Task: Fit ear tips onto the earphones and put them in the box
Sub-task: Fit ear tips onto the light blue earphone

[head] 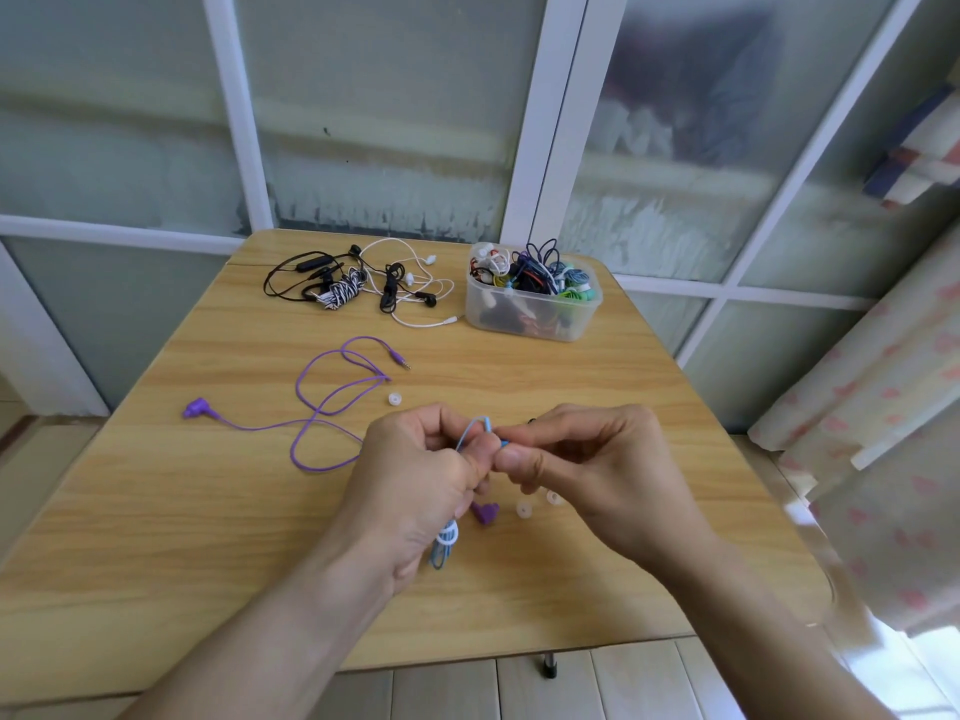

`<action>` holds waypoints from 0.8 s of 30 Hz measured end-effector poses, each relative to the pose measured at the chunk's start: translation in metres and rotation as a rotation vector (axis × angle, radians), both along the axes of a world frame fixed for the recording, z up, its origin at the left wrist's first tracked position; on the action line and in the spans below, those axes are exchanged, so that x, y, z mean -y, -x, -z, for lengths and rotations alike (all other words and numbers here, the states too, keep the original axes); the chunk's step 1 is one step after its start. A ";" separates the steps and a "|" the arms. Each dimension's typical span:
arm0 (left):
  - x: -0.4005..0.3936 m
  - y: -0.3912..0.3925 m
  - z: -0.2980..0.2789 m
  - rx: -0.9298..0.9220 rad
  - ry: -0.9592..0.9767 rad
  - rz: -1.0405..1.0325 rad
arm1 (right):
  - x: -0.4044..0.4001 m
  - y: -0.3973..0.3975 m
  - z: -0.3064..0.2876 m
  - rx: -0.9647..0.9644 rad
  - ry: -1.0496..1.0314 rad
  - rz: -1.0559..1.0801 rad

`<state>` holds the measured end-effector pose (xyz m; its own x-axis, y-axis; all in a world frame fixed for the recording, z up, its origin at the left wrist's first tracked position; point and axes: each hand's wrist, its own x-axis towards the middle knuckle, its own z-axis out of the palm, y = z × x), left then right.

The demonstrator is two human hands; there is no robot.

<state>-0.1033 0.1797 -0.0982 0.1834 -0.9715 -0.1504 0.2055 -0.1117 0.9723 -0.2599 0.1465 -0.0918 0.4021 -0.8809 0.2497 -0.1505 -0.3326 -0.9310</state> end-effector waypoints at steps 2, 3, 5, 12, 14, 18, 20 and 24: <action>-0.001 0.001 0.000 0.008 0.026 -0.027 | -0.001 -0.001 0.001 0.017 0.011 0.010; -0.001 0.001 -0.001 0.005 0.033 -0.028 | -0.001 -0.001 0.001 0.022 0.018 0.005; -0.001 -0.001 -0.002 0.035 0.052 -0.017 | -0.002 0.000 0.000 0.034 0.009 -0.017; -0.003 -0.006 -0.008 0.002 -0.022 0.096 | 0.001 0.008 -0.003 -0.020 0.102 -0.035; -0.002 -0.005 -0.005 -0.083 -0.096 0.111 | 0.003 0.009 -0.003 -0.086 0.229 -0.033; 0.000 -0.003 0.000 -0.132 -0.153 0.106 | 0.004 0.009 -0.003 -0.154 0.308 -0.068; 0.001 -0.003 0.003 -0.090 -0.093 0.073 | 0.002 0.006 -0.004 -0.083 0.123 -0.038; 0.001 0.000 0.004 -0.030 -0.007 0.008 | -0.001 0.002 -0.005 0.024 -0.132 0.022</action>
